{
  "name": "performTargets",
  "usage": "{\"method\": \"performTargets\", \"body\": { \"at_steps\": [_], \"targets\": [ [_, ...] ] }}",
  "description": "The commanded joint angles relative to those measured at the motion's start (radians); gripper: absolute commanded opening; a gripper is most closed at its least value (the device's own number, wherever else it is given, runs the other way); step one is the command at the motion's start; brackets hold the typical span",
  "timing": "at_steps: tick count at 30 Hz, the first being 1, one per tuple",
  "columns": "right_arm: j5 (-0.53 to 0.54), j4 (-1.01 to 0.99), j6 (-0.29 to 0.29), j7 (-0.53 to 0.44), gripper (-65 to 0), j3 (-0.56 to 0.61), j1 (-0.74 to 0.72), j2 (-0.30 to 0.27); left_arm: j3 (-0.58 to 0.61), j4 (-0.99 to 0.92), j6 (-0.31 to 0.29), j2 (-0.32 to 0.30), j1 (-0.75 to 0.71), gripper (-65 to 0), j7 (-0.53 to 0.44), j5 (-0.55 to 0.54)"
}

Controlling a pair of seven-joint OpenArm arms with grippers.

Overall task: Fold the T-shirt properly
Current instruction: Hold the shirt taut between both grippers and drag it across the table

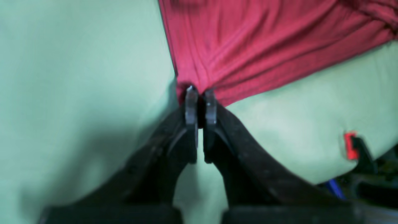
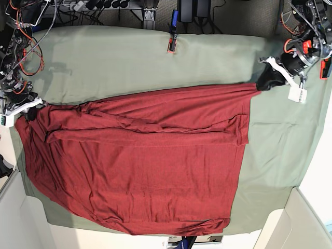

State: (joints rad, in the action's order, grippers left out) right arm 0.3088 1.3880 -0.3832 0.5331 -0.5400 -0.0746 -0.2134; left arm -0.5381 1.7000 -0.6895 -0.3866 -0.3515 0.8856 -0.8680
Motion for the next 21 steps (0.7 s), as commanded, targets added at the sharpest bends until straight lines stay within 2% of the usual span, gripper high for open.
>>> {"method": "performTargets", "body": {
  "at_steps": [1, 6, 13, 18, 19, 21],
  "targets": [
    [0.03, 0.037, -0.008, -0.019, -65.0, -0.019, -0.016, -0.019, -0.018, 0.037, -0.009, -0.031, 0.005, -65.0, -0.017, -0.019],
    [0.039, 0.072, -0.025, -0.019, -65.0, -0.052, -0.019, -0.023, -0.024, 0.095, -0.009, -0.096, 0.01, -65.0, -0.031, -0.02],
    [0.036, 0.07, -0.027, 0.002, -65.0, -0.045, -0.07, -0.022, -0.024, 0.095, -0.009, -0.135, 0.088, -65.0, -0.02, -0.02],
    [0.122, 0.07, -0.09, 0.1, -65.0, 0.003, -0.077, -0.018, -0.007, 0.085, -0.009, -0.134, 0.08, -65.0, -0.013, -0.019],
    [0.128, 0.07, -0.111, 0.108, -65.0, 0.016, -0.076, -0.018, -0.003, 0.082, -0.009, -0.134, 0.08, -65.0, -0.013, -0.018],
    [0.126, 0.07, -0.117, 0.107, -65.0, 0.035, -0.068, -0.016, 0.003, 0.073, -0.009, -0.134, 0.079, -65.0, -0.013, -0.018]
  ]
}}
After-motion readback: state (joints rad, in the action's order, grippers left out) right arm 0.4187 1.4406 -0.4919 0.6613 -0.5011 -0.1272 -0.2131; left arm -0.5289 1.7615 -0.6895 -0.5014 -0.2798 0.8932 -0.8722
